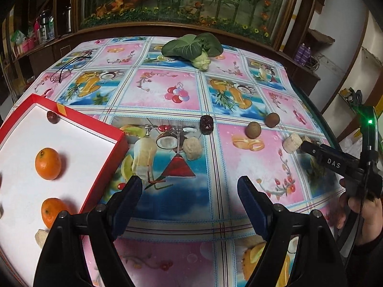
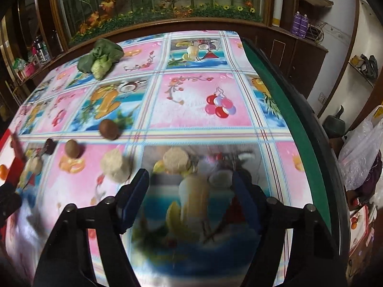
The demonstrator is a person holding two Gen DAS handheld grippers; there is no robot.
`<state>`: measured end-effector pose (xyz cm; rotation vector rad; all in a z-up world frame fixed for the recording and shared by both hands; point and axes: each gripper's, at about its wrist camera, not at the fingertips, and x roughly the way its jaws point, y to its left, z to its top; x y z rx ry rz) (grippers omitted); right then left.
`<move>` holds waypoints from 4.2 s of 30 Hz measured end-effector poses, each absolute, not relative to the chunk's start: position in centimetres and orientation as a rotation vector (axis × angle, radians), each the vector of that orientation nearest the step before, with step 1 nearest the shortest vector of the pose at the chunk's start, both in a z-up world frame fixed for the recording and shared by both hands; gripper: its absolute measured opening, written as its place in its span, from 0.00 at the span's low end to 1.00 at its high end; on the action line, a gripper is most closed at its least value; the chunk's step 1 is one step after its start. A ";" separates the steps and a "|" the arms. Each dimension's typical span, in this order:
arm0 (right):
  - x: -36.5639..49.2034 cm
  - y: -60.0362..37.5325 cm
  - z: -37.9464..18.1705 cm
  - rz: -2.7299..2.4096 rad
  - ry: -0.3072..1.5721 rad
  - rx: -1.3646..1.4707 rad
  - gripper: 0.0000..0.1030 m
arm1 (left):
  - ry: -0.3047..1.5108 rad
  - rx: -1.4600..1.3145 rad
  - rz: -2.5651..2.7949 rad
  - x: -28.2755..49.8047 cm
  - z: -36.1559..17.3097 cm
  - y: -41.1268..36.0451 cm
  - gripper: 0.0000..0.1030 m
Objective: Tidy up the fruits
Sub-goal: 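Grasp a beige cube with the left gripper while the right gripper grasps a beige ball, then lift and carry the beige cube and beige ball over the red tray with both grippers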
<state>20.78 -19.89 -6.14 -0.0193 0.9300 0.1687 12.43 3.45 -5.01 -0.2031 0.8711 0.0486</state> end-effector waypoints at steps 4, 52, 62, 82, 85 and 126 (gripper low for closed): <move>21.5 -19.4 -6.4 0.156 0.926 -0.033 0.54 | 0.869 -0.188 0.060 13.5 -5.2 3.2 0.79; 5.3 -15.9 -1.1 0.260 0.803 -0.097 0.25 | 0.845 -0.157 -0.080 5.3 -3.2 0.9 0.19; 4.6 -15.3 -0.6 0.276 0.789 -0.107 0.25 | 0.835 -0.161 -0.093 4.7 -2.6 0.7 0.19; 4.6 -14.9 0.5 0.276 0.763 -0.112 0.25 | 0.805 -0.165 -0.100 4.3 -1.3 1.3 0.19; 4.5 -14.8 0.6 0.279 0.762 -0.114 0.25 | 0.805 -0.170 -0.098 4.3 -1.2 1.6 0.19; 4.8 -1.9 2.1 0.530 0.733 -0.208 0.25 | 0.765 -0.355 0.130 1.2 -0.4 15.7 0.18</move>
